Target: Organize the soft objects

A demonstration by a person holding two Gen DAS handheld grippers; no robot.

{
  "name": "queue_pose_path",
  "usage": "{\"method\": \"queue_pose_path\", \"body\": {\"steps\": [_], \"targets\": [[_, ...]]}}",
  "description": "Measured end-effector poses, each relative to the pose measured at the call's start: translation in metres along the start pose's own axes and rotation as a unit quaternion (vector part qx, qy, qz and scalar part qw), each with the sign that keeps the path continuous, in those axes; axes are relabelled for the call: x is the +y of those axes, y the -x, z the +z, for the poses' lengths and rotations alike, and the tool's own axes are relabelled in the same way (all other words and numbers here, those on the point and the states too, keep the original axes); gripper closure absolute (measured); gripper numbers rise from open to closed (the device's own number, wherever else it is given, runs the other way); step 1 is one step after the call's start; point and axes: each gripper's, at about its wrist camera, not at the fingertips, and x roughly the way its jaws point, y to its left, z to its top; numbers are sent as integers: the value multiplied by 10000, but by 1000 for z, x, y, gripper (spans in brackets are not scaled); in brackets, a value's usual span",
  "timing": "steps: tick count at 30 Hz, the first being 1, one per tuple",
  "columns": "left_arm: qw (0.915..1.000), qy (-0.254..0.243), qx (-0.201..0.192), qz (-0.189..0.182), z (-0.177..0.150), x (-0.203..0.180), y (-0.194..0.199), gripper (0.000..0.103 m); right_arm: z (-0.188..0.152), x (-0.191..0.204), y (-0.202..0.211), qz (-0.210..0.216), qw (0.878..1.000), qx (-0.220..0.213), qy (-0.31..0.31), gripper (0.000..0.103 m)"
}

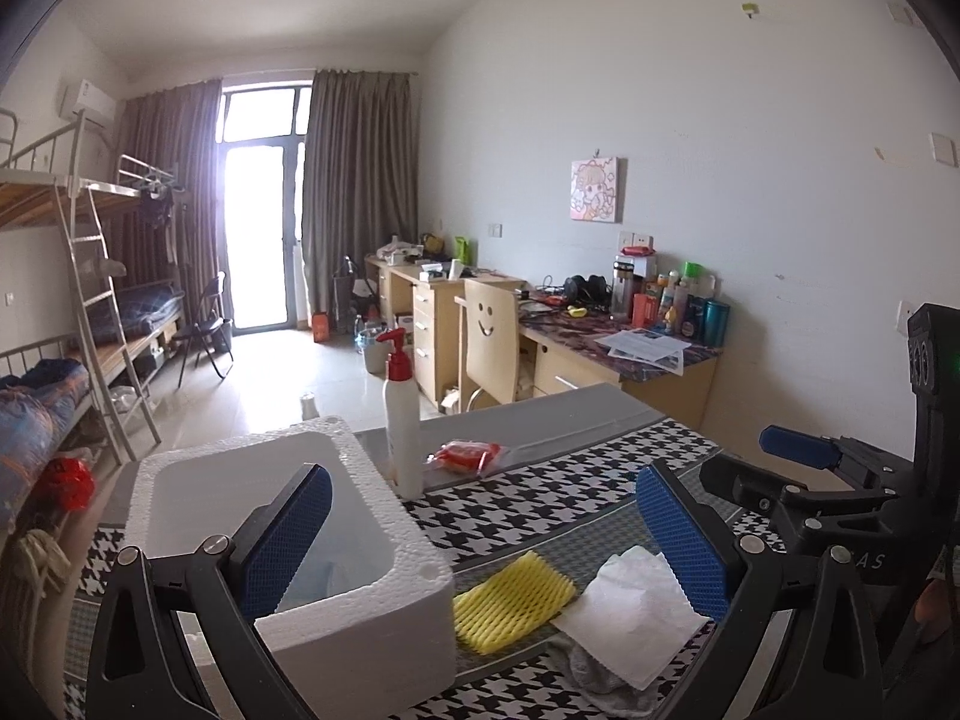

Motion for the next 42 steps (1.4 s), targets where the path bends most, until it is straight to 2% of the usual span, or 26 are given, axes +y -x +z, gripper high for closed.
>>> {"method": "queue_pose_path", "body": {"steps": [17, 35, 42], "targets": [[9992, -162, 56, -364, 2, -30, -13, 1, -12, -18, 7, -277, 9996, 67, -31, 10], [9961, -137, 452, -751, -7, -53, -44, 1, -24, -47, 14, -648, 9973, 246, -249, 10], [9954, -59, 660, -689, -17, -52, -59, 1, -30, -54, 12, -690, 9966, 328, -300, 10]]}}
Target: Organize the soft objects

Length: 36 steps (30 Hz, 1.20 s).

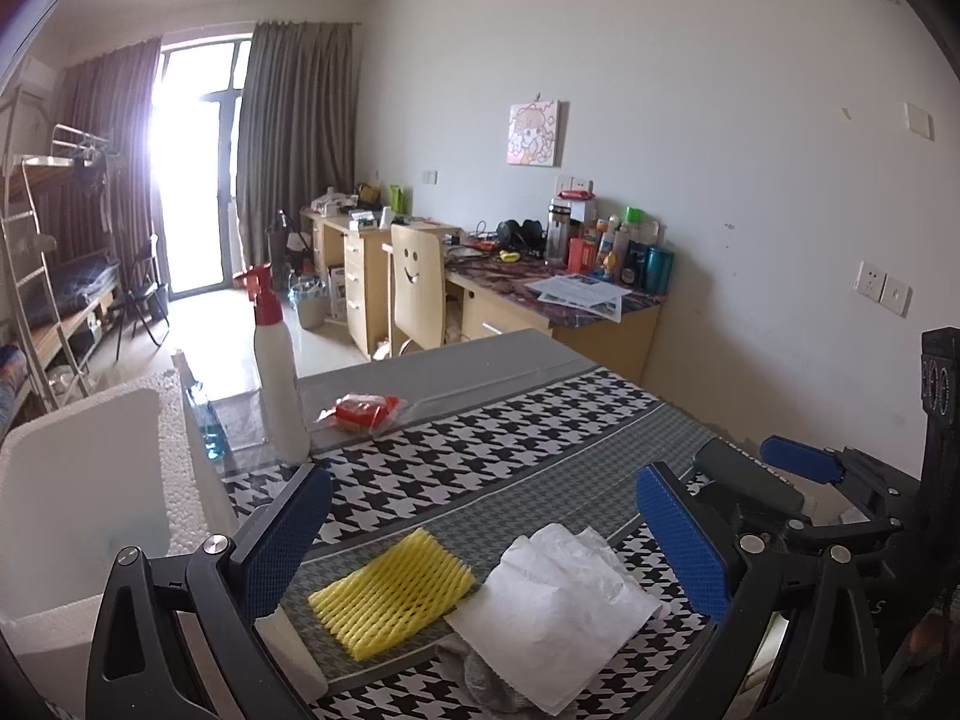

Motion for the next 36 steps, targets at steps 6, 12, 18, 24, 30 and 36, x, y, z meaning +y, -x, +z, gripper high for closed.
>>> {"method": "queue_pose_path", "body": {"steps": [6, 12, 18, 24, 30, 36], "targets": [[9997, -70, 220, 86, -8, -2, -17, 1, -5, -4, -8, 25, 9999, 130, -86, 10], [9994, -258, 108, 225, -11, -10, -19, 1, -10, -10, -14, 0, 9995, 259, -167, 10], [9994, -299, 134, 81, -10, -15, -21, 2, -12, -12, -14, -14, 9994, 265, -205, 10], [9994, -252, 240, -3, -13, -16, -28, 2, -12, -15, -13, -70, 9994, 263, -198, 10], [9990, -199, 362, 151, -18, -11, -42, 2, -16, -18, -13, -101, 9992, 319, -233, 10], [9983, -209, 461, 278, -24, -7, -53, 2, -21, -15, -18, -142, 9989, 420, -168, 10]]}}
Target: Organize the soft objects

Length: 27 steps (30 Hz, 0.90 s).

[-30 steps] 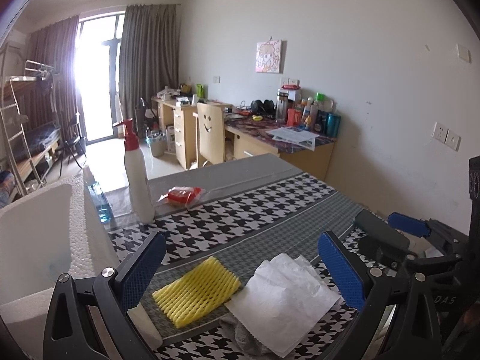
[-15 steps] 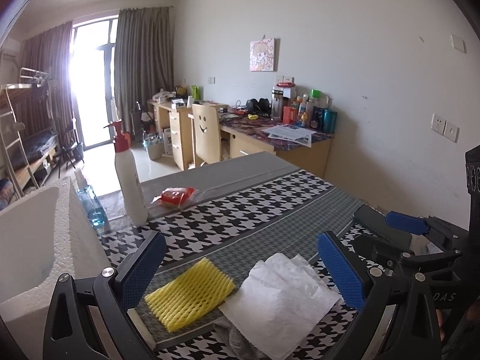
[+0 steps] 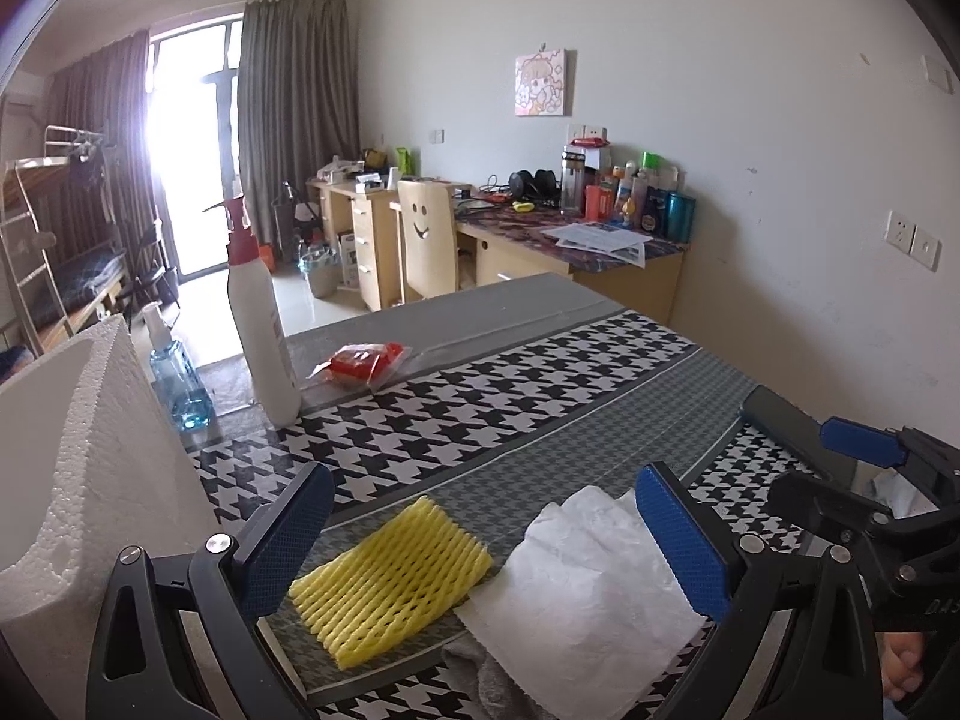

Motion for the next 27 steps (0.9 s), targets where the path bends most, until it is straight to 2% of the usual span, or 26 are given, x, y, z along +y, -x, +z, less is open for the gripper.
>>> {"method": "queue_pose_path", "body": {"steps": [14, 22, 27], "targets": [[9977, 216, 169, 613, -13, 30, 0, 2, -8, 6, -12, 212, 9995, 214, 108, 10], [9974, 148, 351, 608, -24, 27, -8, 3, -17, 18, -21, 349, 9983, 333, 317, 10], [9968, 188, 516, 586, -26, 29, -16, 8, -19, 16, -25, 365, 9980, 406, 332, 10]]}}
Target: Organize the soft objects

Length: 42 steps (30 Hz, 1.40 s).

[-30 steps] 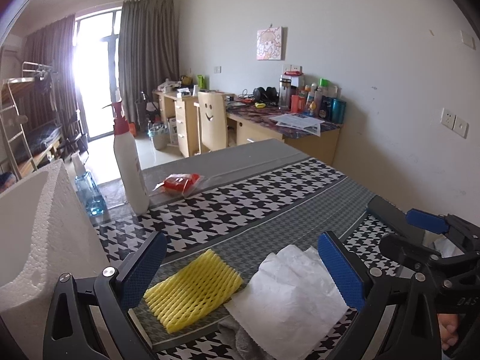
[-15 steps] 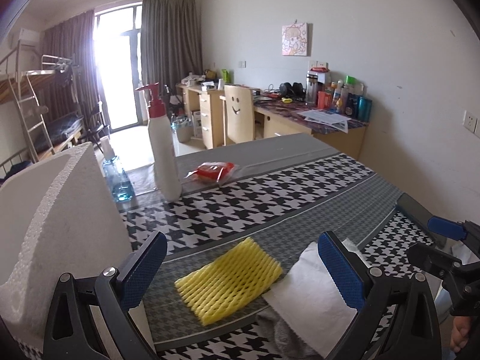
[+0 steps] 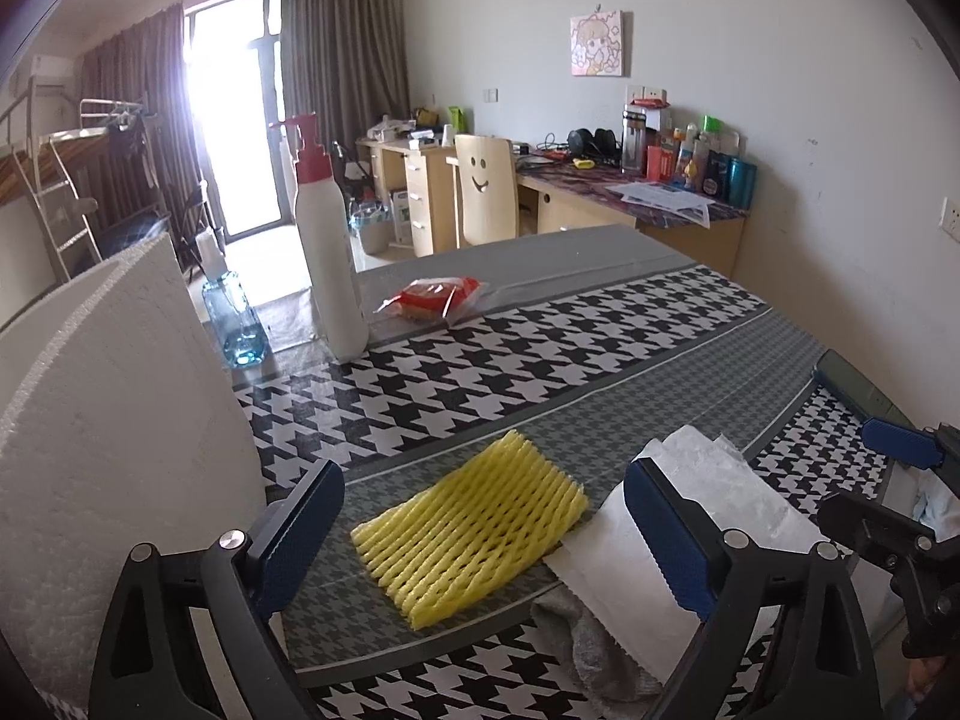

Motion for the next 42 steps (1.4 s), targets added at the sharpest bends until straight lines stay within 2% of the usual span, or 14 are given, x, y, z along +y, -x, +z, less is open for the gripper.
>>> {"method": "queue_pose_path", "body": {"steps": [7, 13, 22, 27, 31, 37, 41, 42], "targets": [[9996, -36, 255, -97, -4, 0, -13, 11, -1, 1, -5, 62, 10000, 50, 26, 10], [9983, -47, 579, -48, -10, 2, -31, 22, -1, 0, -8, 67, 9999, 91, 0, 10], [9971, -156, 734, -88, -18, 2, -41, 25, -2, 1, -16, 80, 9998, 183, 65, 10], [9957, -97, 910, -169, -20, 6, -49, 36, -2, 2, -22, 118, 9996, 257, 71, 10], [9942, -178, 1028, -247, -23, 5, -54, 38, -3, 3, -27, 188, 9992, 342, 88, 10], [9945, -205, 999, -254, -24, 6, -56, 48, -1, 9, -36, 244, 9984, 488, 180, 10], [9945, -257, 968, -308, -25, 5, -55, 60, -3, 14, -43, 297, 9971, 649, 245, 26], [9946, -273, 956, -304, -25, 4, -54, 66, -4, 13, -45, 301, 9968, 689, 255, 27]]}}
